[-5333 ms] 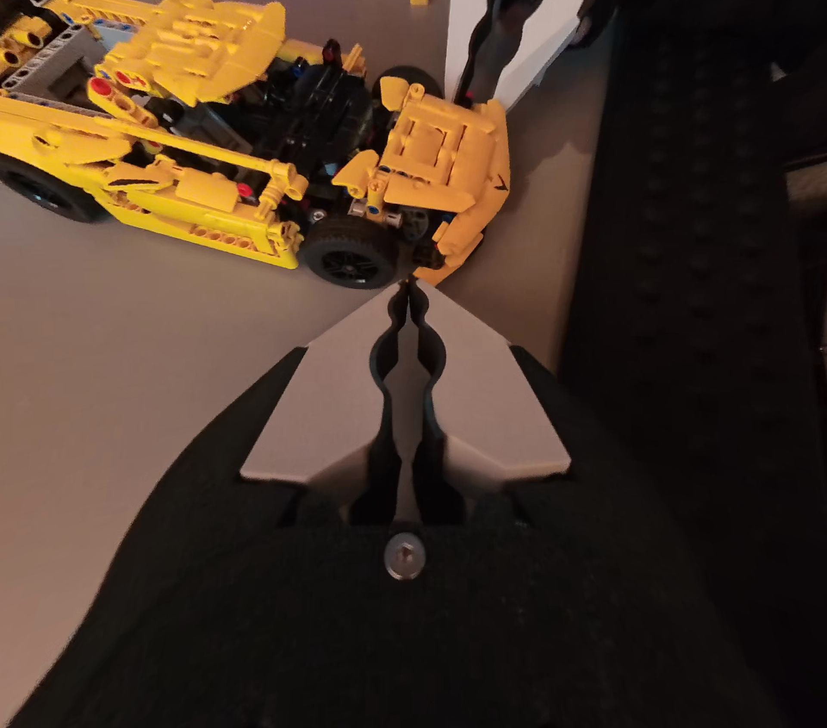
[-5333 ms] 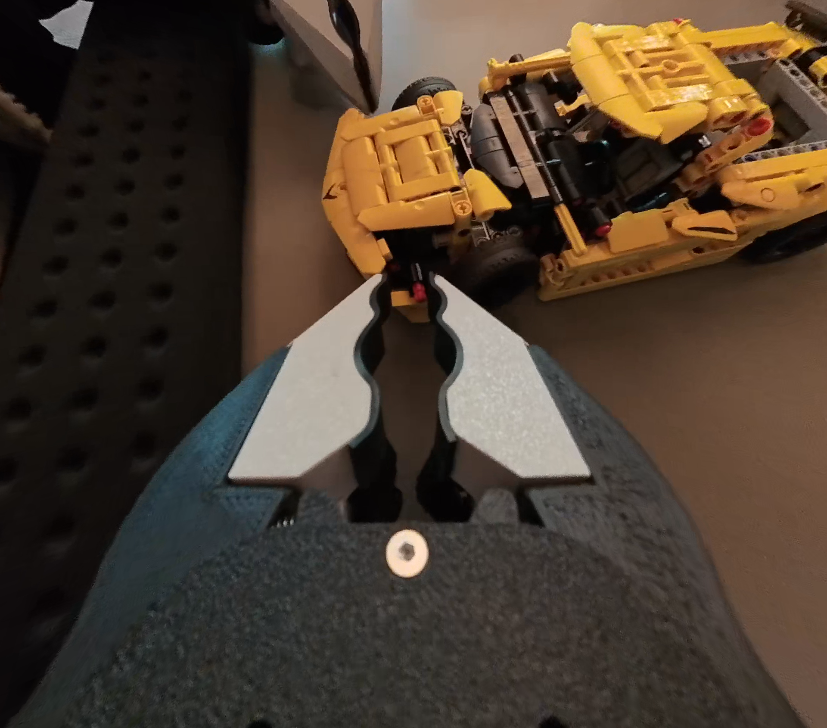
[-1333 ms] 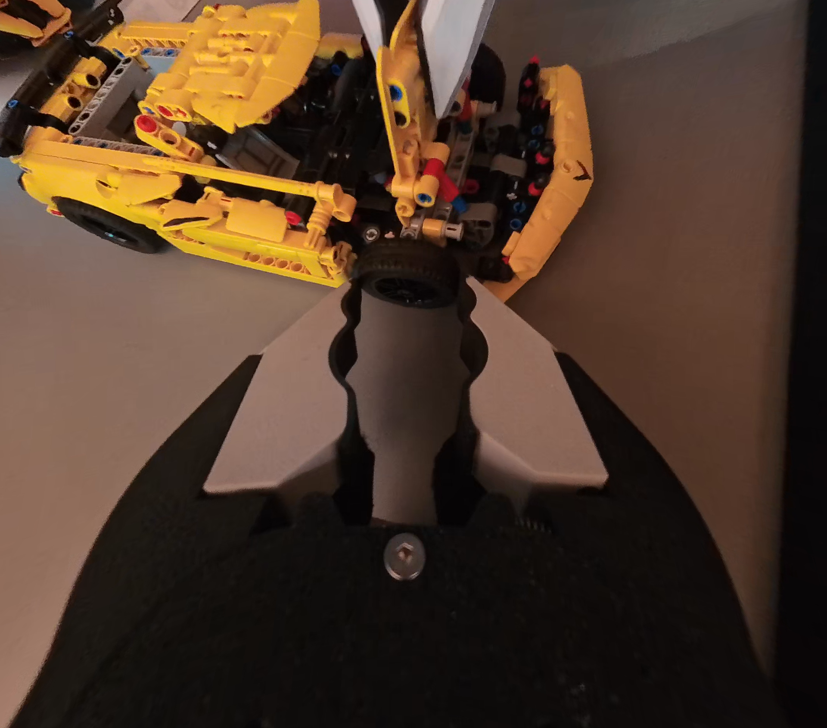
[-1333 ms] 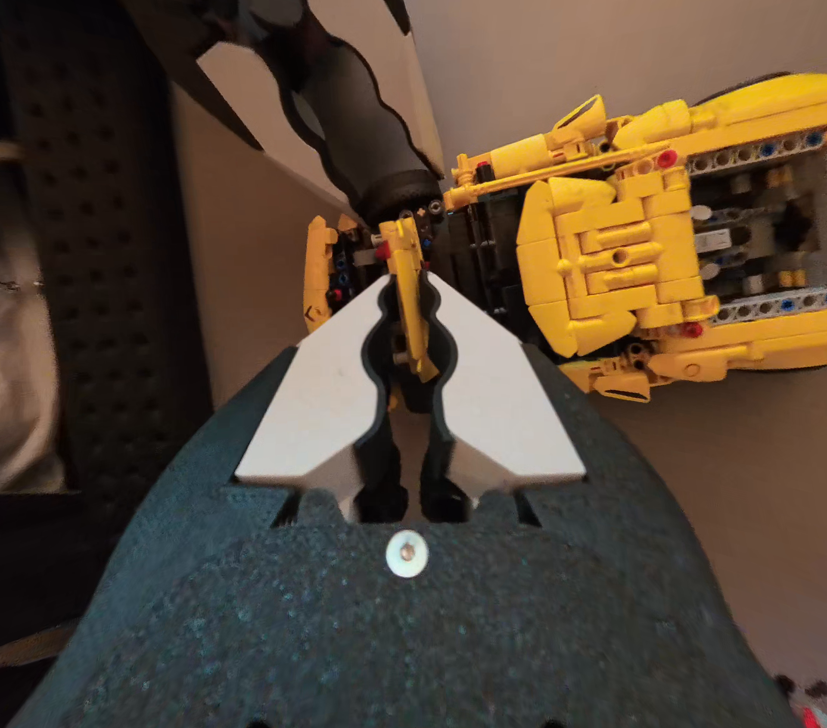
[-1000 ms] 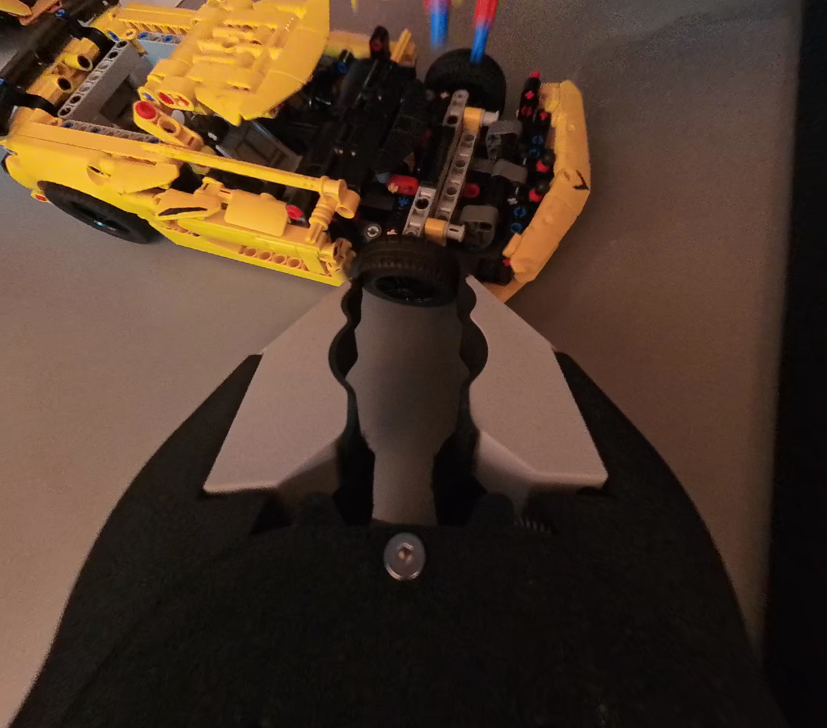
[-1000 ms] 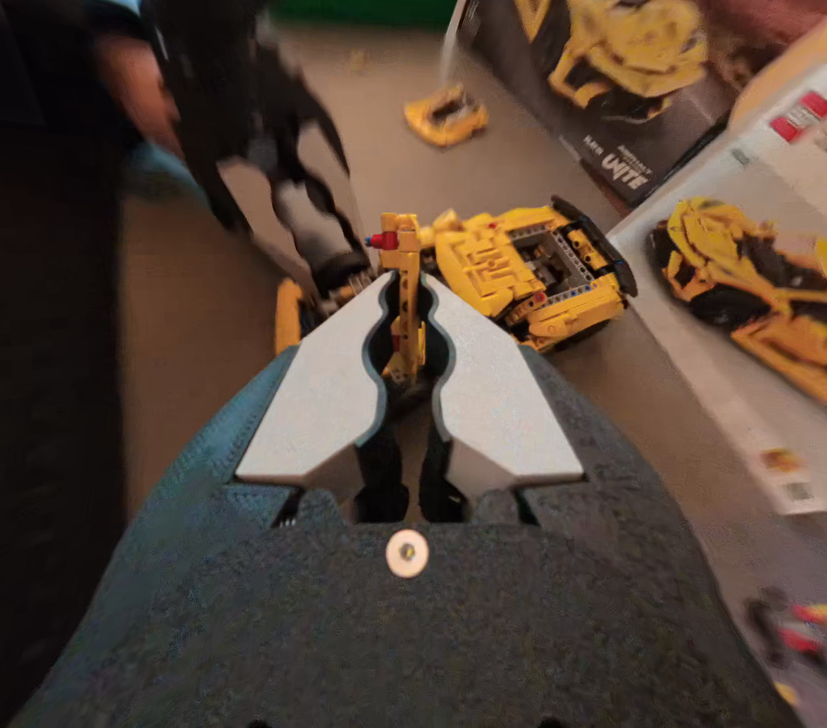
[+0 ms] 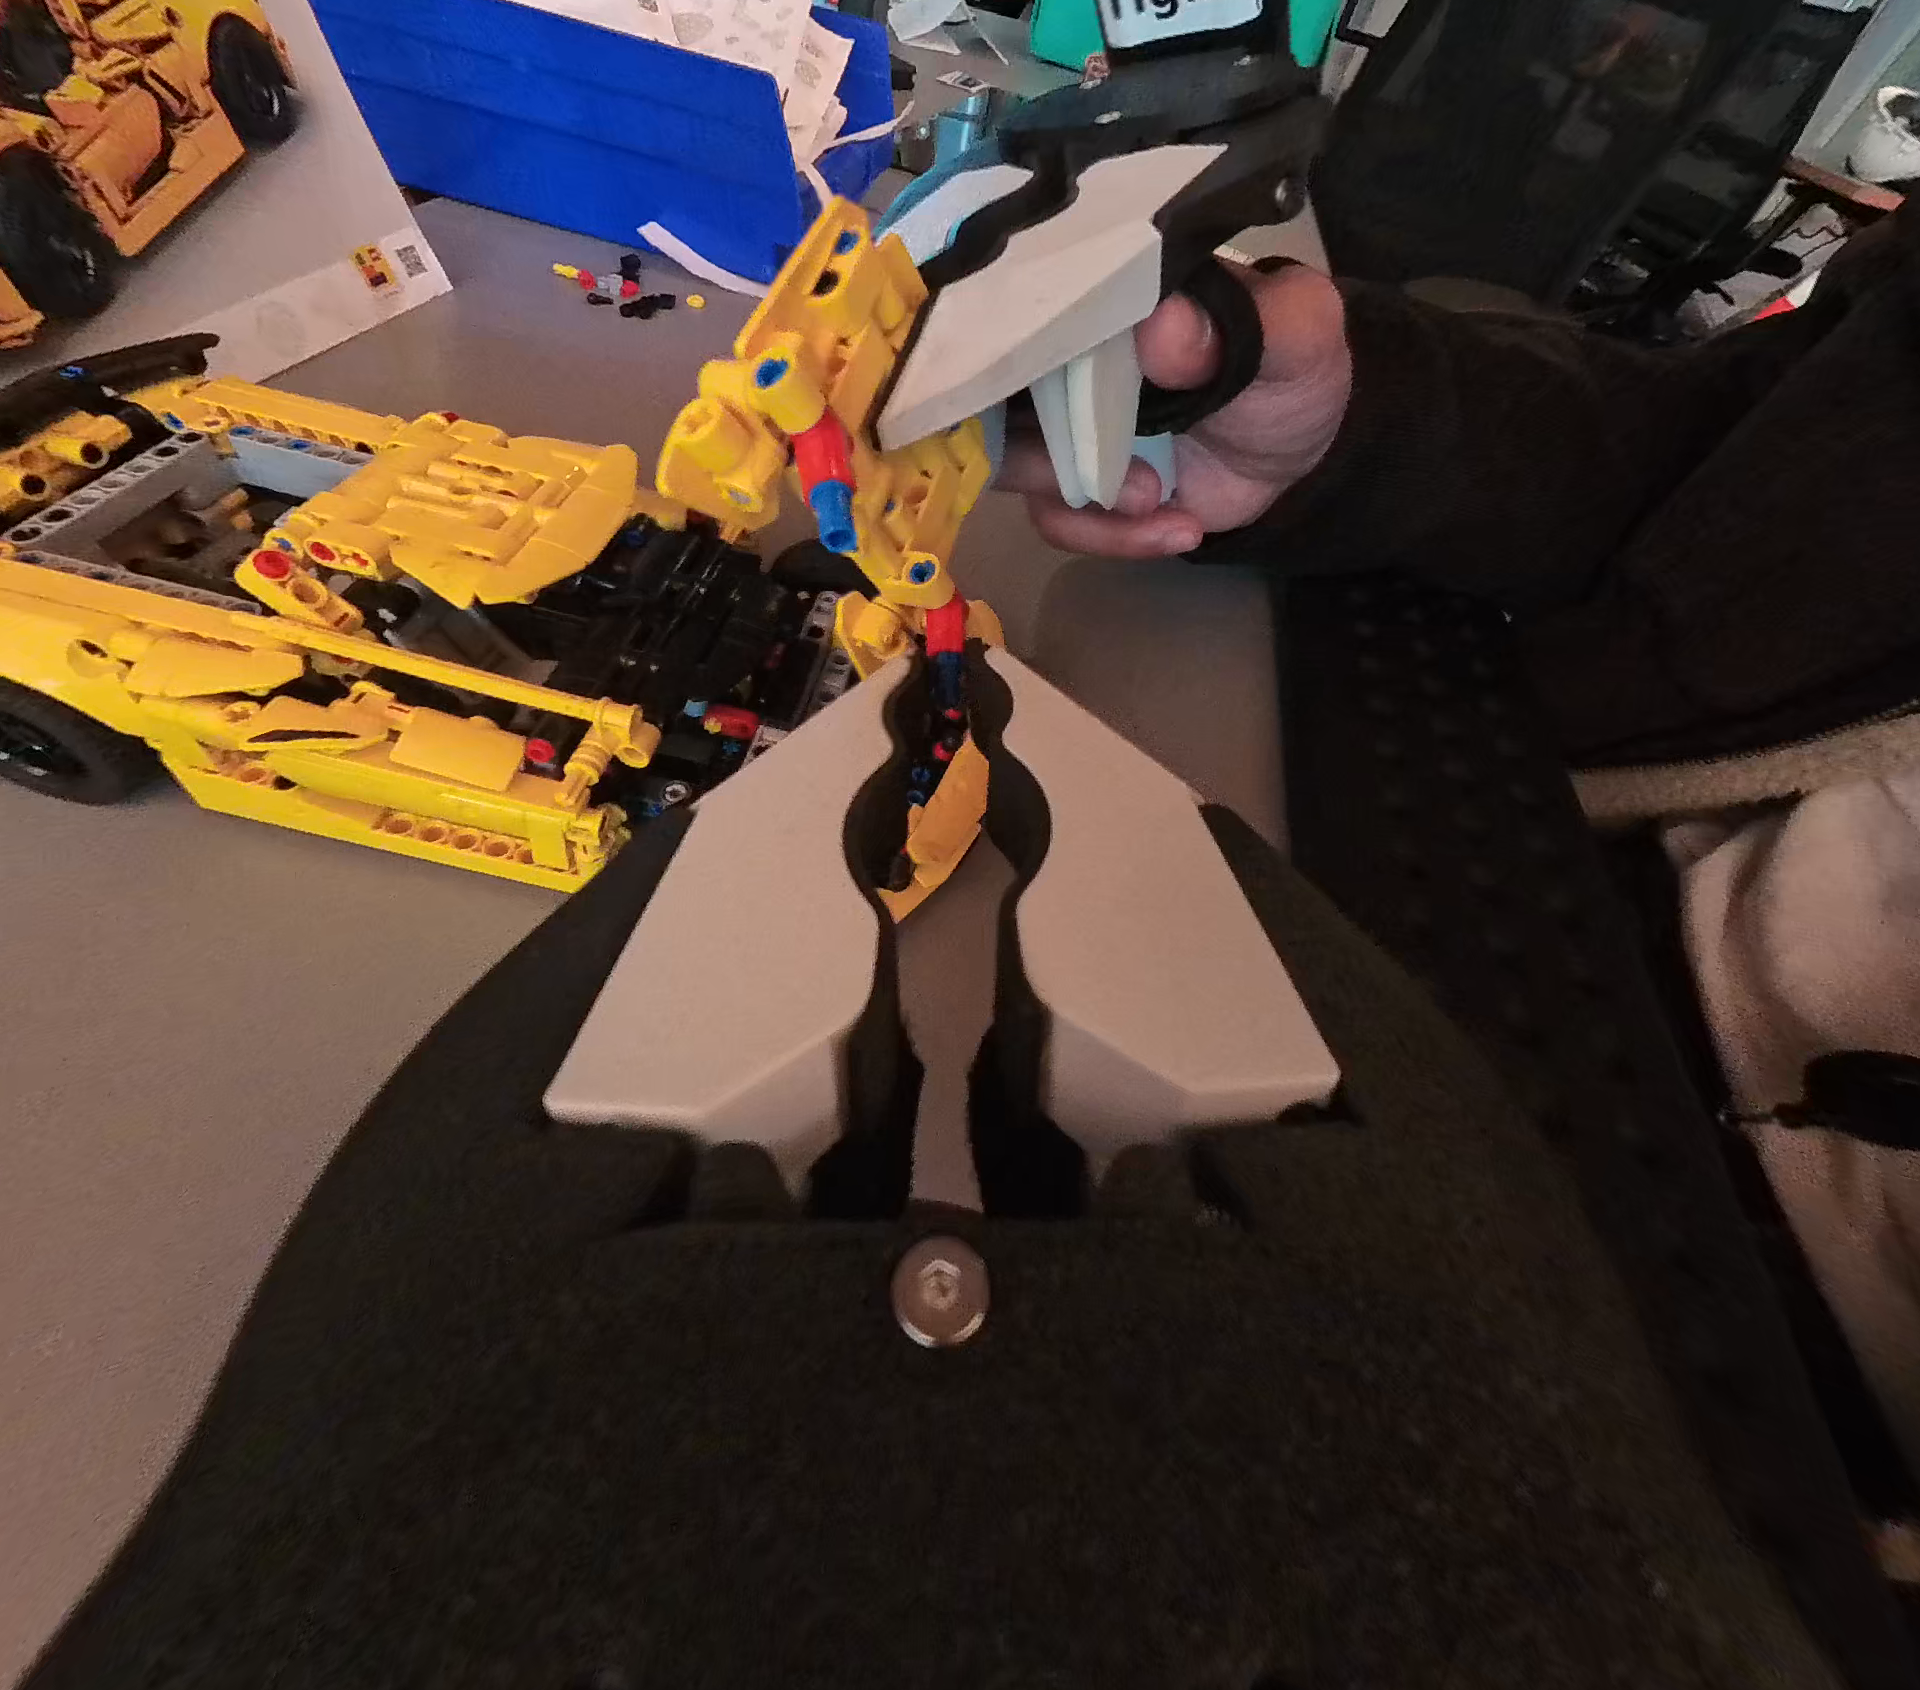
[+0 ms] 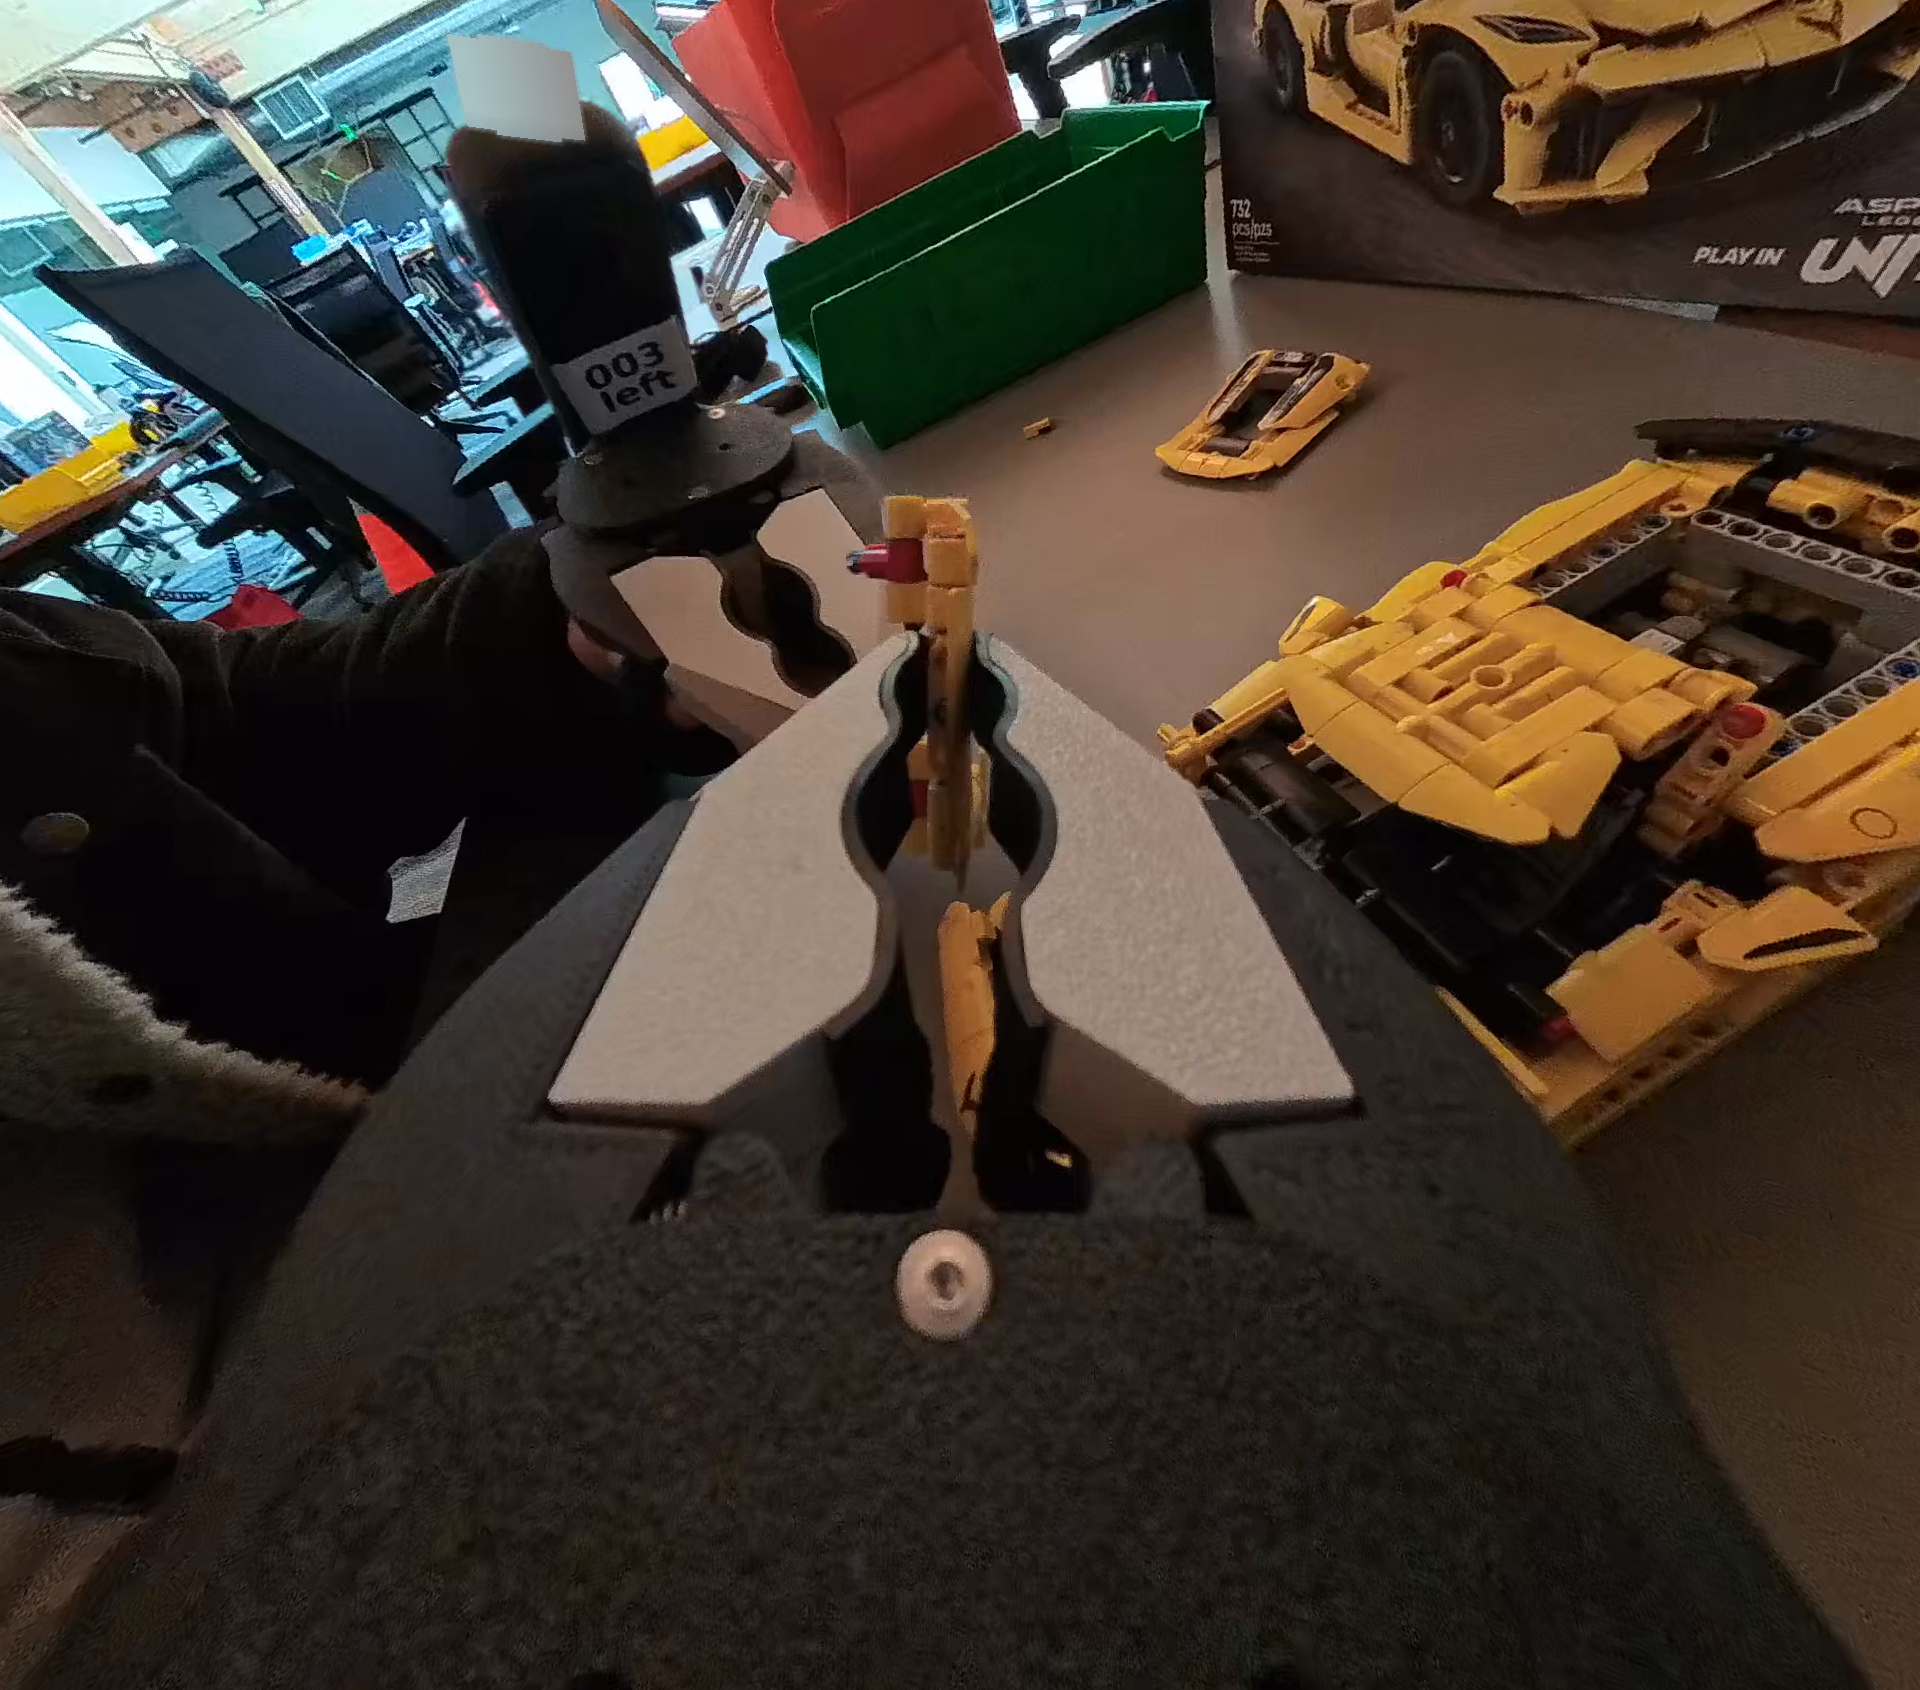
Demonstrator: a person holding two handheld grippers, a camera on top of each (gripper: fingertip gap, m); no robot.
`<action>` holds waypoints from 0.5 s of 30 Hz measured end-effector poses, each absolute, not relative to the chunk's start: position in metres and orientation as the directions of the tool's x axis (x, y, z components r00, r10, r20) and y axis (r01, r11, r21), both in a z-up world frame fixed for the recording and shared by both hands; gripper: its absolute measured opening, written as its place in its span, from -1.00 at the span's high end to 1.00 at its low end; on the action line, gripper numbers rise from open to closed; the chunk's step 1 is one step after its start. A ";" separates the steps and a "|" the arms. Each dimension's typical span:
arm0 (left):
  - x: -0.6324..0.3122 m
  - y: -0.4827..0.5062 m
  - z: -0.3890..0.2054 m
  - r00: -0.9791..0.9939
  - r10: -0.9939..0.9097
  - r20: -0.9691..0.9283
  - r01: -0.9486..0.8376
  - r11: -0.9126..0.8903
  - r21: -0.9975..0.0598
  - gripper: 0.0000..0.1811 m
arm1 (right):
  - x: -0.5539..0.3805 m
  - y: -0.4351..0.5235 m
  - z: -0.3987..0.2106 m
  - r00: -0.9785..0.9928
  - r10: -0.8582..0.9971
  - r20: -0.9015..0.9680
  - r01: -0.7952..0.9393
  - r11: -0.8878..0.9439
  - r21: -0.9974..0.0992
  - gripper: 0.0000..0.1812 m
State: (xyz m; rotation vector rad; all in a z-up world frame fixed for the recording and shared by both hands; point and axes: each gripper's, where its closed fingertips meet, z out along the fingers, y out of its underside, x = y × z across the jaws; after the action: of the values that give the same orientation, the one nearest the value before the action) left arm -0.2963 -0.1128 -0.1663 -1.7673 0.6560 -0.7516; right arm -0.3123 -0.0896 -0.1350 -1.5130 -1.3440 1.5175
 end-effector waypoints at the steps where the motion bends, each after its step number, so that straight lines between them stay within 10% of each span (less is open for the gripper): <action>1: -0.297 -0.113 -0.165 0.653 -0.739 0.164 -0.079 -0.282 -0.956 0.94 | -0.312 -0.089 -0.134 -0.169 0.921 -0.351 0.227 -0.310 -0.923 0.93; 9: -0.299 -0.121 -0.145 0.615 -0.765 0.191 -0.002 -0.245 -0.970 0.95 | -0.313 -0.111 -0.149 -0.269 0.900 -0.343 0.292 -0.263 -0.919 0.55; 15: -0.288 -0.129 -0.144 0.572 -0.804 0.162 -0.025 -0.214 -0.977 0.95 | -0.308 -0.123 -0.145 -0.366 0.768 -0.525 0.358 -0.405 -0.841 0.78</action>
State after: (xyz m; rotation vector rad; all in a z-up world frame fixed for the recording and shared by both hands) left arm -0.2882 -0.1295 -0.1435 -1.6424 0.7061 -0.8361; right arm -0.3075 -0.1226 -0.1450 -1.5427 -1.4896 1.8315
